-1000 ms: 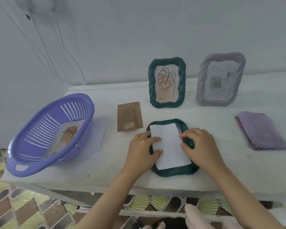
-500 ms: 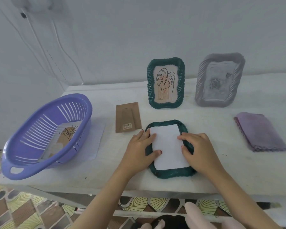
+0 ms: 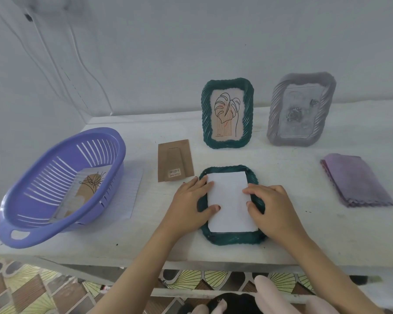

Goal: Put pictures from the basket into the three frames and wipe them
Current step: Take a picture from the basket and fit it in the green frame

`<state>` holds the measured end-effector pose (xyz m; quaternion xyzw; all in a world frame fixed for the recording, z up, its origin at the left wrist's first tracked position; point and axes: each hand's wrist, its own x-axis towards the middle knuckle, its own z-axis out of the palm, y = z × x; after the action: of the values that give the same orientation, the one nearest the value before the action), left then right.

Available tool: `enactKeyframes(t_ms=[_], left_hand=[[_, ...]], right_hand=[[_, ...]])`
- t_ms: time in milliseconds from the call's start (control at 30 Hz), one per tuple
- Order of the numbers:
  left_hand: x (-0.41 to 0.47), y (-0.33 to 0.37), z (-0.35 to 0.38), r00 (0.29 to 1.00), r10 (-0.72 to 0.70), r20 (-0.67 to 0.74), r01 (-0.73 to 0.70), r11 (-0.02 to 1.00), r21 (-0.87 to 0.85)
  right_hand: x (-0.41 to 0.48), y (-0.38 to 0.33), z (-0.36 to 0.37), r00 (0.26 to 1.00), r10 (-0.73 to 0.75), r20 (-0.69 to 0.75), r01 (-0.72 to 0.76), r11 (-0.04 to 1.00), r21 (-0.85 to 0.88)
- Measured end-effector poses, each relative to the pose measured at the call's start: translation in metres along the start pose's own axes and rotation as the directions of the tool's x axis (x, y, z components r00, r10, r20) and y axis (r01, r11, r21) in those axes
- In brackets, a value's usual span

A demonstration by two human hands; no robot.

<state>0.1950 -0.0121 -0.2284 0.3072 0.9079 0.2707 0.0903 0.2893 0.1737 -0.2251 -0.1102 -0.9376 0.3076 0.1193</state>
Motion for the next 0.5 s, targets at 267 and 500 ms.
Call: enactKeyframes(t_ms=[267, 500], left_hand=[[0.000, -0.004, 0.003, 0.999, 0.023, -0.025, -0.023, 1.000, -0.002], [-0.005, -0.005, 0.001, 0.978, -0.046, -0.204, -0.019, 0.953, -0.302]], right_hand=[[0.002, 0.004, 0.001, 1.000, -0.024, 0.020, 0.024, 1.000, -0.018], [0.018, -0.013, 0.002, 0.995, -0.066, -0.072, 0.060, 0.995, -0.078]])
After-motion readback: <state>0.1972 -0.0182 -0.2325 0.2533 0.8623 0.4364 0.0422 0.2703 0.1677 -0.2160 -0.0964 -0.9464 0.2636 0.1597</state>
